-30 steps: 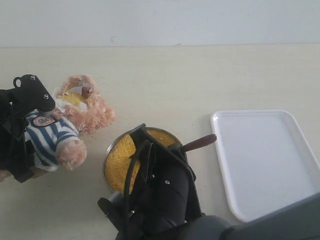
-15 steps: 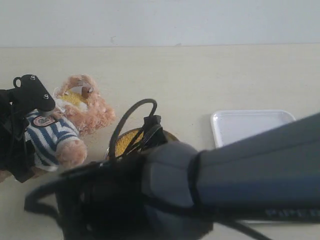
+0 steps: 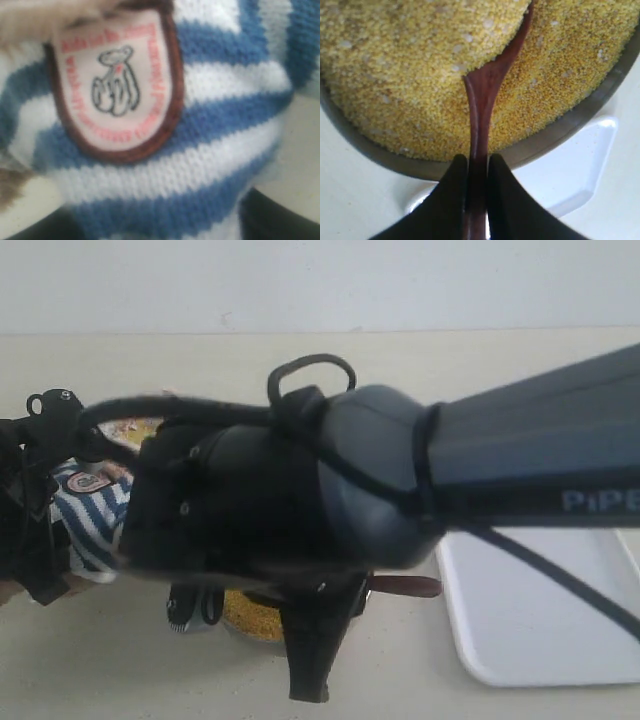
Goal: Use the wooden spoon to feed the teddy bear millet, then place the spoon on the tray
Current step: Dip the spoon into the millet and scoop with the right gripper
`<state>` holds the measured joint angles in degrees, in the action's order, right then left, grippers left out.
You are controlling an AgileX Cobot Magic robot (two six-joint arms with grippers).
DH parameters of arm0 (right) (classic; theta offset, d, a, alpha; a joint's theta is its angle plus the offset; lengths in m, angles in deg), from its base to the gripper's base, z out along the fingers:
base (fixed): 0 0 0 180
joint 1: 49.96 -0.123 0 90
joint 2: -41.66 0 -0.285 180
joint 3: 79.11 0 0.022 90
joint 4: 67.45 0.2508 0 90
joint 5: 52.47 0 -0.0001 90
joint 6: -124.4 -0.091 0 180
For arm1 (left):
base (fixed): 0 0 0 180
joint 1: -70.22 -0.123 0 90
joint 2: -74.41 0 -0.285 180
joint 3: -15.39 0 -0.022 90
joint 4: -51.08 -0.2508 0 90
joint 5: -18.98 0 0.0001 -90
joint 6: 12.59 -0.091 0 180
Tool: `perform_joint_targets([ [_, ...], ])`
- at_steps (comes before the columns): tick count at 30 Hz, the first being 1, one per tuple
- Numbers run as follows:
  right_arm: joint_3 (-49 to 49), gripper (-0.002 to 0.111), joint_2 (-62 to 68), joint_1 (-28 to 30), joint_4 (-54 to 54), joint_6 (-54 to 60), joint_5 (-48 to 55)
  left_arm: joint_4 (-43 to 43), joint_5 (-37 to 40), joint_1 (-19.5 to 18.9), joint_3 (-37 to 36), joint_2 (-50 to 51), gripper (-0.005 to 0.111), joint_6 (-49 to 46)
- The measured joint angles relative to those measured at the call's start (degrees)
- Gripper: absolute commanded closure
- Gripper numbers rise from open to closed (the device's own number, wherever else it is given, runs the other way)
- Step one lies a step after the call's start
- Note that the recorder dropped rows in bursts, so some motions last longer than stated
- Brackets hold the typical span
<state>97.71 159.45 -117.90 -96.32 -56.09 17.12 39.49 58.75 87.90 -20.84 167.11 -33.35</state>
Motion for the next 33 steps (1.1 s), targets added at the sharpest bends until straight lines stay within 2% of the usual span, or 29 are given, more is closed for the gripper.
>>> perform_joint_targets([
  [7,2.6,0.109,-0.09,5.86,11.13,2.91,0.0,0.49,0.0,0.0,0.0,0.0,0.103,0.0],
  [15,2.98,0.109,-1.01,10.06,18.7,6.35,0.0,0.71,0.0,0.0,0.0,0.0,0.103,0.0],
  [29,2.98,0.109,-7.09,12.97,20.74,8.1,0.0,0.71,-0.13,0.0,0.0,0.0,0.103,0.0],
  [33,2.98,0.109,-7.23,14.75,25.31,10.15,0.0,0.71,-0.13,0.0,0.0,0.0,0.103,0.0],
])
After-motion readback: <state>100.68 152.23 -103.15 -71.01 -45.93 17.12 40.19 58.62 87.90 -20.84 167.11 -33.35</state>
